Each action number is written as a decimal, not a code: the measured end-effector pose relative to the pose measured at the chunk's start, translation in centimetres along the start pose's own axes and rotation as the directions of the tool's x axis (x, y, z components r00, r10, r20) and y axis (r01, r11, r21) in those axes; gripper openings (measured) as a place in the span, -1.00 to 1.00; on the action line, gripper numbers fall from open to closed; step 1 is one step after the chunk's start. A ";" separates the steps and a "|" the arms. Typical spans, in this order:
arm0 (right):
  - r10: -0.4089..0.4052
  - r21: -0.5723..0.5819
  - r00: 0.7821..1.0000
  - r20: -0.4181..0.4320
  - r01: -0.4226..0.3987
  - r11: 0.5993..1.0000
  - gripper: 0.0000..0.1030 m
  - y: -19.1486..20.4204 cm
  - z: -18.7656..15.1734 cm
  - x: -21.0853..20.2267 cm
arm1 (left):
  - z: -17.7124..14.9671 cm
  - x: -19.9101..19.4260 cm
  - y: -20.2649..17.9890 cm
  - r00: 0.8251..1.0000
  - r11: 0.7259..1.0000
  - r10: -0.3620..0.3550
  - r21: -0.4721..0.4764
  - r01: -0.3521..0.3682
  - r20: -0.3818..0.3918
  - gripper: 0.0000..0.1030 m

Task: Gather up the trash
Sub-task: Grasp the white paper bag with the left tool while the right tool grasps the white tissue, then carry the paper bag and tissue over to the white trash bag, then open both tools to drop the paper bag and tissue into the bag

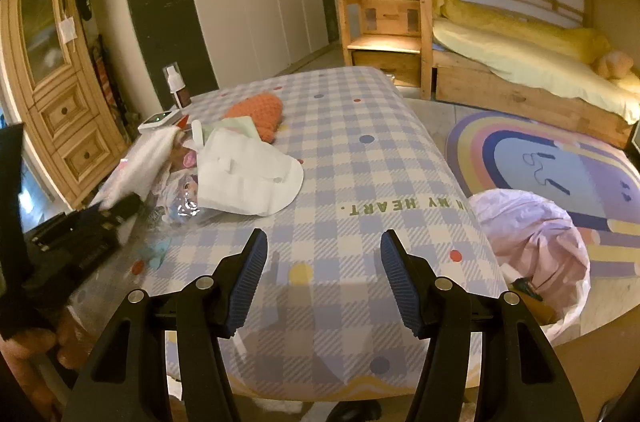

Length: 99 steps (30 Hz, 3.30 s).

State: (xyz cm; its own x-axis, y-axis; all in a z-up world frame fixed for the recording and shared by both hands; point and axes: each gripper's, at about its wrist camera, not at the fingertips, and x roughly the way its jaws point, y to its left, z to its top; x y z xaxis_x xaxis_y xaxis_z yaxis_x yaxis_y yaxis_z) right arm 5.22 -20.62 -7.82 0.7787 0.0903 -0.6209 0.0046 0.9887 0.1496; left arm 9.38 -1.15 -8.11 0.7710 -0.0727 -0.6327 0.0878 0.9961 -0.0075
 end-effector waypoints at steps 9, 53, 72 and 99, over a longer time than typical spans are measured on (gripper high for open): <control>0.032 -0.041 0.999 0.004 -0.032 0.999 0.35 1.2 0.2 0.0 | 1.9 -5.3 3.5 0.985 0.993 -0.096 -0.051 0.104 0.140 -0.67; 0.048 -0.030 0.993 0.105 -0.045 0.999 -0.92 -0.5 4.7 -1.8 | -0.3 -3.0 -0.9 0.988 0.992 -0.119 0.050 0.115 0.094 -0.67; -0.101 0.129 0.990 0.100 0.088 0.988 -0.92 -10.9 2.0 -7.4 | 0.9 -5.0 -18.2 0.910 0.876 -0.414 0.278 0.394 0.014 -0.67; -0.248 0.353 0.969 -0.010 0.235 0.906 -0.77 -26.2 0.3 -2.9 | 3.1 1.7 -33.0 0.861 0.775 -0.484 0.381 0.504 -0.154 0.21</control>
State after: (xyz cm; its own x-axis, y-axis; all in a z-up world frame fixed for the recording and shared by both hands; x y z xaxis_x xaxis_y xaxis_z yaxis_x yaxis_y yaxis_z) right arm 3.08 -46.81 -9.70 0.7472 -0.1562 -0.6459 0.4087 0.8745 0.2613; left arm 9.76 -34.29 -6.56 0.5247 -0.5374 -0.6602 0.6968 0.7166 -0.0295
